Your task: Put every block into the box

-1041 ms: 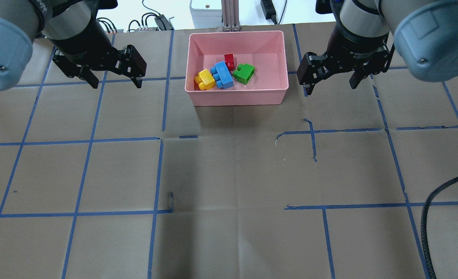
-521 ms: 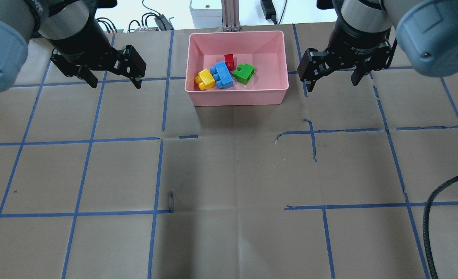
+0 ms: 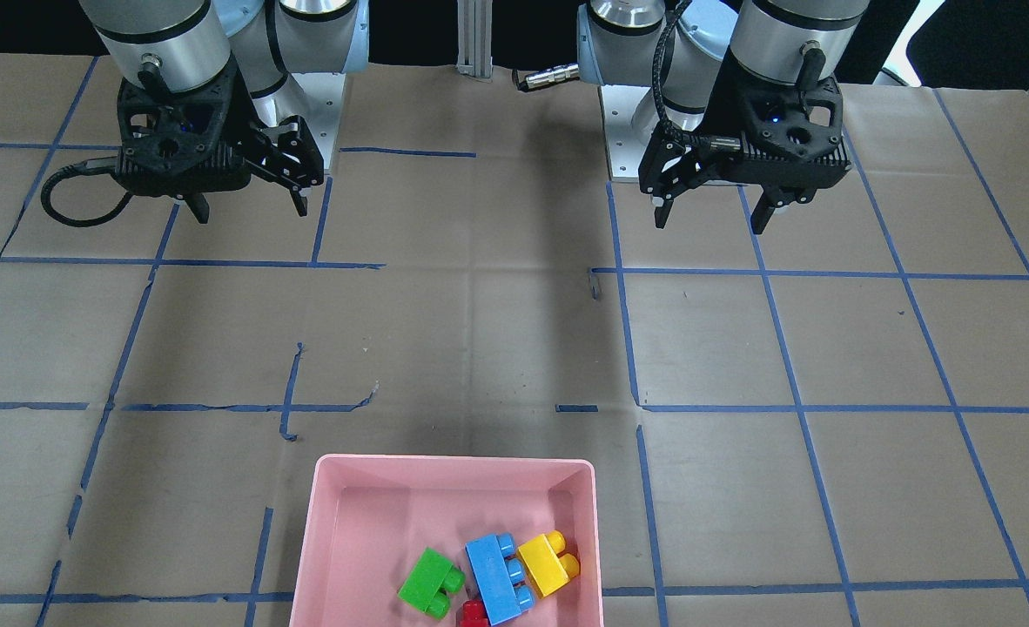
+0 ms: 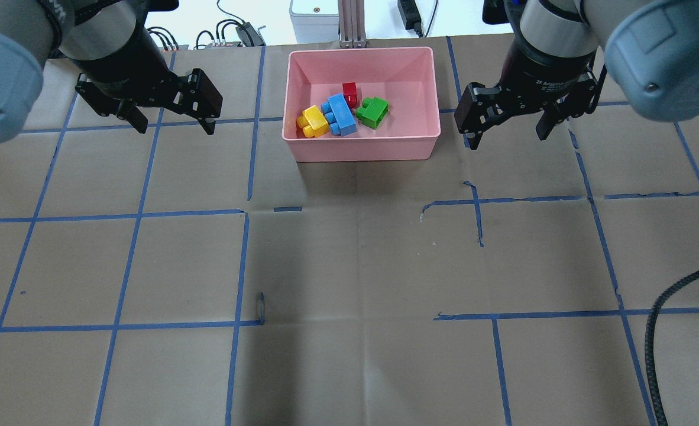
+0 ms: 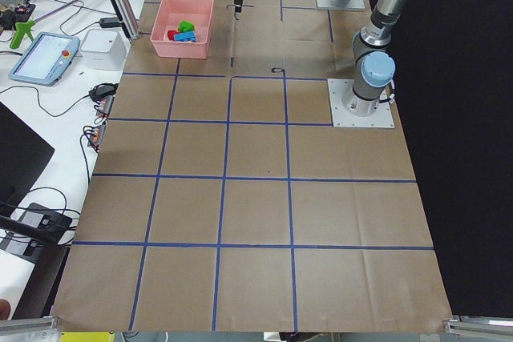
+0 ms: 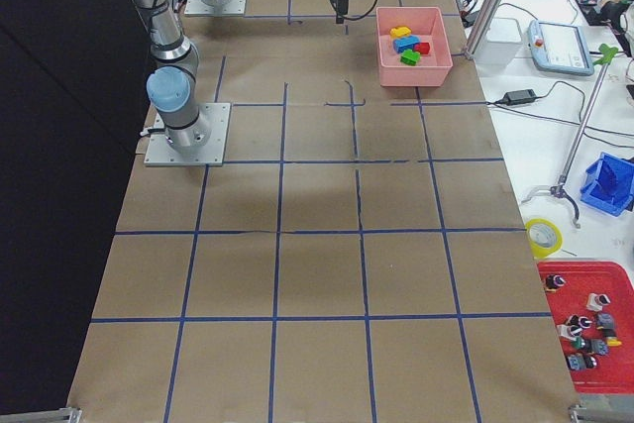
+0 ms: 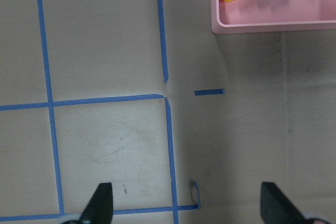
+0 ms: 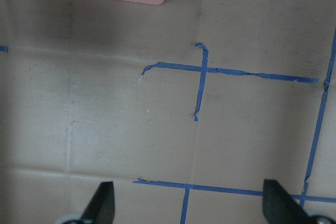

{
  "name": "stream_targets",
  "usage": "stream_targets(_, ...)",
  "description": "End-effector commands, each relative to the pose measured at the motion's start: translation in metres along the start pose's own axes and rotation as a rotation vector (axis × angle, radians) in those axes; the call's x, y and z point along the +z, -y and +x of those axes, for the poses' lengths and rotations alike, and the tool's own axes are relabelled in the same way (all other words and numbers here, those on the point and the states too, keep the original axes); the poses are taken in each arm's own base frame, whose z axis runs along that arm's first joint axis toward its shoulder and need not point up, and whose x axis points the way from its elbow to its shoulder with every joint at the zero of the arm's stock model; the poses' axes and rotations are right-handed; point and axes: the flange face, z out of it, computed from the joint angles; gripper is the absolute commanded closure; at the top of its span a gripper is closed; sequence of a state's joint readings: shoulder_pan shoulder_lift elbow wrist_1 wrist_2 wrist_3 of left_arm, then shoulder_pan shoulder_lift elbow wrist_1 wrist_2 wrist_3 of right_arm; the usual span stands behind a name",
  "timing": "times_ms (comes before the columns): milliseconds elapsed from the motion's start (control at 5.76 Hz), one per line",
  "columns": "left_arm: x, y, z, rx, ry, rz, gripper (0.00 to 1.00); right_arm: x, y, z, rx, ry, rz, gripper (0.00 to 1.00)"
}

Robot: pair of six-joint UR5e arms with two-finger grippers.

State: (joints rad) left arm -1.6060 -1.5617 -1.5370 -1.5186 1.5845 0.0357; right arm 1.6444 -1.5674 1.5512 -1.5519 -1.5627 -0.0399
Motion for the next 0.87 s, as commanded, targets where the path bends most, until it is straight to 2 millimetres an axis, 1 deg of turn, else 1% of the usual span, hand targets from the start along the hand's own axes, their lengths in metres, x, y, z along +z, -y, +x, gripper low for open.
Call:
stream_targets(0,0.0053,0.0035,0.0009,0.003,-0.009,-0.007,0.00,-0.0047,-0.0015,-0.0011,-0.002,0.002,0.009,0.00)
stream_targets(174,0.0054,0.0035,0.0008,0.003,-0.008,-0.007,0.00,-0.0011,-0.0020,-0.0011,-0.002,0.003,0.003,0.00)
stream_targets(347,0.0022,0.0017,-0.0001,0.001,0.001,-0.002,0.00,-0.0062,-0.0015,0.0005,0.000,0.001,0.012,0.00)
stream_targets(521,-0.0019,0.0014,0.0000,-0.006,0.000,0.008,0.00,-0.0055,-0.0059,-0.0012,-0.002,0.001,0.010,0.00)
stream_targets(694,-0.0034,0.0003,0.0000,-0.013,0.000,0.009,0.00,-0.0007,-0.0019,-0.0013,-0.002,0.004,0.004,0.00)
